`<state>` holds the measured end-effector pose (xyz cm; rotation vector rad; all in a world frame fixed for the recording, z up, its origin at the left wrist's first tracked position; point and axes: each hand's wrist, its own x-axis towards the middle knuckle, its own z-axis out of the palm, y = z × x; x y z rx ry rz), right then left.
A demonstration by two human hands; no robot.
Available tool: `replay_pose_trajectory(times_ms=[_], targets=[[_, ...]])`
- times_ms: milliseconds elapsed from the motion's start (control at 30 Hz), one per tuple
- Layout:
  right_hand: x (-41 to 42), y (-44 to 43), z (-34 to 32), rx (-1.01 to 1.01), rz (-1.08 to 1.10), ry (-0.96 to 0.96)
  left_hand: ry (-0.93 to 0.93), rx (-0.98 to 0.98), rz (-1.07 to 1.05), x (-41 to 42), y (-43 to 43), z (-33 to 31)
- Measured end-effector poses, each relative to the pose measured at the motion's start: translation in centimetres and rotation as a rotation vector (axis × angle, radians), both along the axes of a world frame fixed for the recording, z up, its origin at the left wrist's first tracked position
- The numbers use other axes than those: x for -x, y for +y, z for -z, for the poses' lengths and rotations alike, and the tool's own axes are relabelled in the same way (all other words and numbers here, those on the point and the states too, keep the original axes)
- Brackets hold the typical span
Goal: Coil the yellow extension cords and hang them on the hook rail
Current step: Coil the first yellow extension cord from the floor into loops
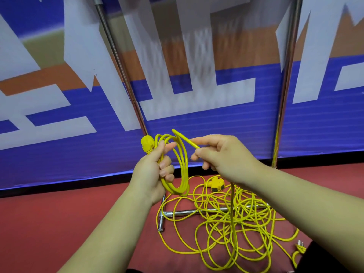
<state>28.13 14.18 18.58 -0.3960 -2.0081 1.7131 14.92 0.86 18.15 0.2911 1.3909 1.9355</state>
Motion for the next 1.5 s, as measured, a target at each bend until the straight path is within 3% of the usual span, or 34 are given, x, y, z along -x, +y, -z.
replay_pose_trajectory(times_ms=[567, 800, 967, 1233, 1400, 1500], targets=[[0.7, -1.0, 0.0, -0.450, -0.101, -0.115, 0.156, 0.060, -0.033, -0.3, 1.2, 1.2], [-0.3, -1.0, 1.7, -0.328, -0.283, -0.091, 0.054, -0.082, -0.274, 2.3, 0.0, -0.7], [-0.4, 0.8, 2.8, -0.271, -0.369, -0.161, -0.141, -0.263, -0.285, 2.0, -0.8, -1.5], [-0.3, 2.4, 4.9, -0.249, -0.420, -0.360, -0.156, -0.402, -0.279, 3.3, -1.8, -2.4], [0.0, 2.7, 5.3, -0.205, -0.271, -0.350, -0.121, -0.315, -0.223, 3.7, -2.8, -1.8], [0.6, 3.2, 4.7, -0.163, -0.089, -0.272, 0.076, -0.152, -0.145, 2.9, -3.0, -1.4]])
